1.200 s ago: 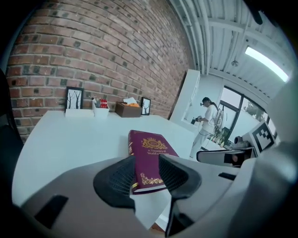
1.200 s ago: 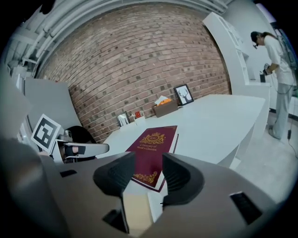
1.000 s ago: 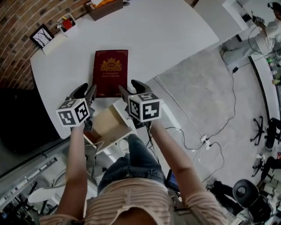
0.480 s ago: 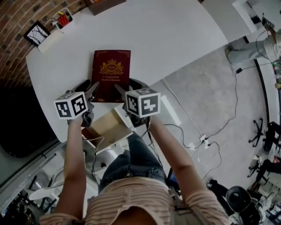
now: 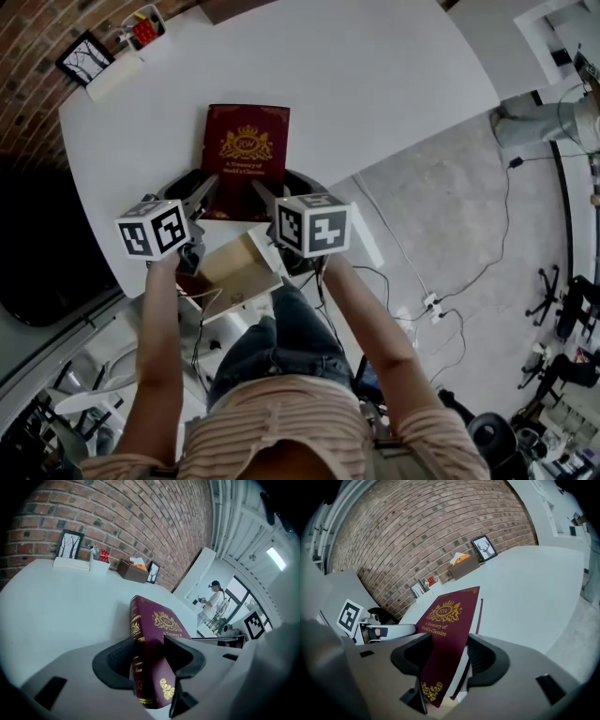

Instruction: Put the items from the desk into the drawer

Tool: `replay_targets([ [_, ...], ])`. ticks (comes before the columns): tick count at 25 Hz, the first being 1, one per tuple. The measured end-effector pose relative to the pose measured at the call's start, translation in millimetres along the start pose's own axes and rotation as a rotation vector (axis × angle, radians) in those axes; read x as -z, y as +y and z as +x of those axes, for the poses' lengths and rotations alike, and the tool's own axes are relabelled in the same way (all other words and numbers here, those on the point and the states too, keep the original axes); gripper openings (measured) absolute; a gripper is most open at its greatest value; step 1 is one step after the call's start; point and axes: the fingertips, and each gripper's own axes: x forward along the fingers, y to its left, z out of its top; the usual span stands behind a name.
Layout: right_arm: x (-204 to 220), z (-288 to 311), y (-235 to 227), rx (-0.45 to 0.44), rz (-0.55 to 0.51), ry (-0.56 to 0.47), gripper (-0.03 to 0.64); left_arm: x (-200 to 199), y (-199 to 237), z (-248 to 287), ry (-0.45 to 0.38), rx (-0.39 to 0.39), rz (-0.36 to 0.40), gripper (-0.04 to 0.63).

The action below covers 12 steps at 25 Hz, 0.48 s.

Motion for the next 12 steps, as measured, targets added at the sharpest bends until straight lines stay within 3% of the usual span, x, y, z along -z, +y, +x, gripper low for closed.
replay_targets([
  [12, -23, -10, 15, -0.021, -0.144, -0.082, 0.233, -13, -15, -23, -0.140, -0.111, 0.033, 0.198],
])
